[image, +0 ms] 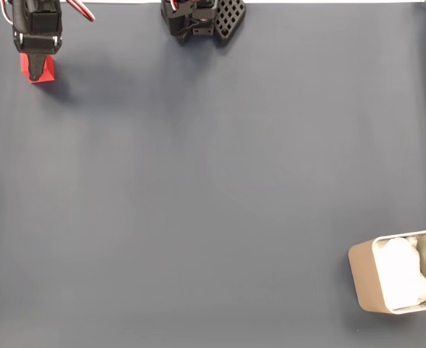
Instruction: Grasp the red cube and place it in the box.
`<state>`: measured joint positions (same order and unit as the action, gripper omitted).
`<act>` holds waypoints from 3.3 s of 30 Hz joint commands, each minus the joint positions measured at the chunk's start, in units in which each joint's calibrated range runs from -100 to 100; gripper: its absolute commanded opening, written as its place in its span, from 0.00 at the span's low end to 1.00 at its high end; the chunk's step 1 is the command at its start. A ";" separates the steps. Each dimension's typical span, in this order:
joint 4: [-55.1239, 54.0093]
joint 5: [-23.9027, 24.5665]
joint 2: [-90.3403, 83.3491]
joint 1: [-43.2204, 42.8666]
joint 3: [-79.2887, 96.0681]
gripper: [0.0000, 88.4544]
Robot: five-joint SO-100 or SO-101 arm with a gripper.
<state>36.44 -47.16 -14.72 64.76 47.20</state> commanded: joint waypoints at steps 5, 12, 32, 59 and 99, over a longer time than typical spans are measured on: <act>0.20 -1.66 -0.53 -1.34 -3.77 0.00; 5.86 -2.05 -0.88 -3.33 -8.60 0.00; 26.60 -2.10 -1.57 -19.45 -40.17 0.00; 24.38 -5.13 -5.73 -55.17 -47.20 0.00; 14.63 -6.50 7.18 -85.50 -57.96 0.00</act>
<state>52.19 -53.46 -7.86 -19.88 -6.24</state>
